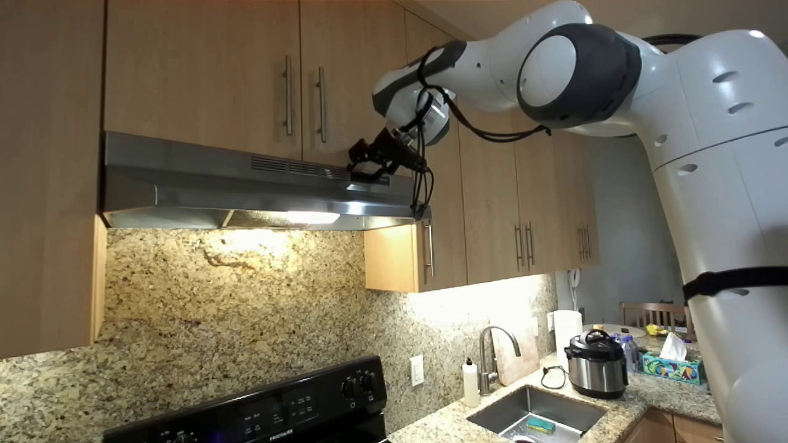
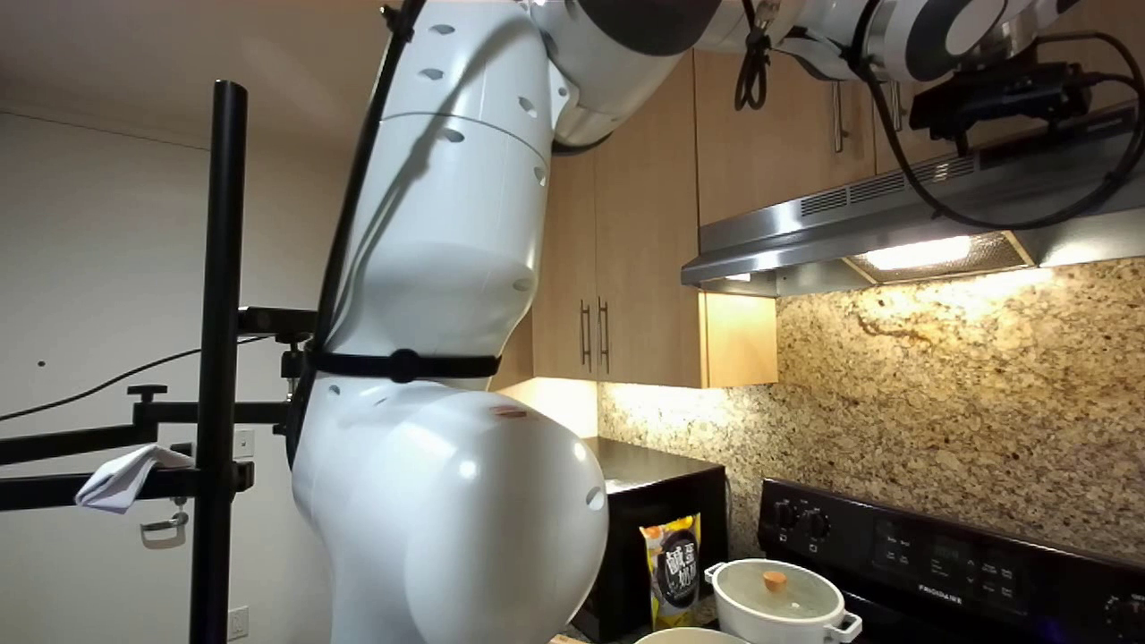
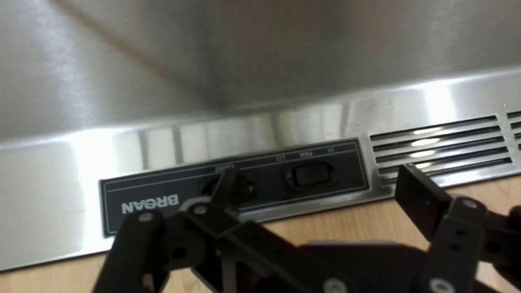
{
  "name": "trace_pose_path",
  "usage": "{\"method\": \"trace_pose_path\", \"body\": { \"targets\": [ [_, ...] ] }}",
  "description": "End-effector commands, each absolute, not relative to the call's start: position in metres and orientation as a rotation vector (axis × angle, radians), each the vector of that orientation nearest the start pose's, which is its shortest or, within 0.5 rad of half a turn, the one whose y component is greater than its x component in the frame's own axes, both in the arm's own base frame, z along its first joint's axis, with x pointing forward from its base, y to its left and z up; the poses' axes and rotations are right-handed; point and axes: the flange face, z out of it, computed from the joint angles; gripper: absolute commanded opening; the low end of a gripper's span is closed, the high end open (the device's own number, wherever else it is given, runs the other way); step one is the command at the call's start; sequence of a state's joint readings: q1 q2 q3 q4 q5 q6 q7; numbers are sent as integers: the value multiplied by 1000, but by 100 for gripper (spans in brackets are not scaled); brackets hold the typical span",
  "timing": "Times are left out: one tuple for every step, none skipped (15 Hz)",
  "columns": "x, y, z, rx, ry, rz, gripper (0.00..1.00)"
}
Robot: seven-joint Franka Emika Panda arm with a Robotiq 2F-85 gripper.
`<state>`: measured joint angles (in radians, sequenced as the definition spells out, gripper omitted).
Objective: Turn off the light
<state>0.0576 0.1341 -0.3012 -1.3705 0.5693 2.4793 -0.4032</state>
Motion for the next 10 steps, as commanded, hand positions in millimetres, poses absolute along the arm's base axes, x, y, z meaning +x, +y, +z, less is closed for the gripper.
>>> {"method": "trace_pose_path", "body": {
  "targets": [
    [630,-142,757,-2574,141,-1529,100],
    [631,-144,755,-2580,143,-1527,100],
    [631,-145,754,-2585,146,-1526,100],
    [632,-147,753,-2591,153,-1526,100],
    [633,-150,753,-2595,159,-1529,100],
    [634,-152,753,-2598,165,-1533,100],
    [635,-154,753,-2601,169,-1539,100],
    [636,-155,753,-2602,174,-1543,100],
    [636,-156,754,-2602,177,-1547,100],
    [636,-158,756,-2602,181,-1554,100]
  ]
}}
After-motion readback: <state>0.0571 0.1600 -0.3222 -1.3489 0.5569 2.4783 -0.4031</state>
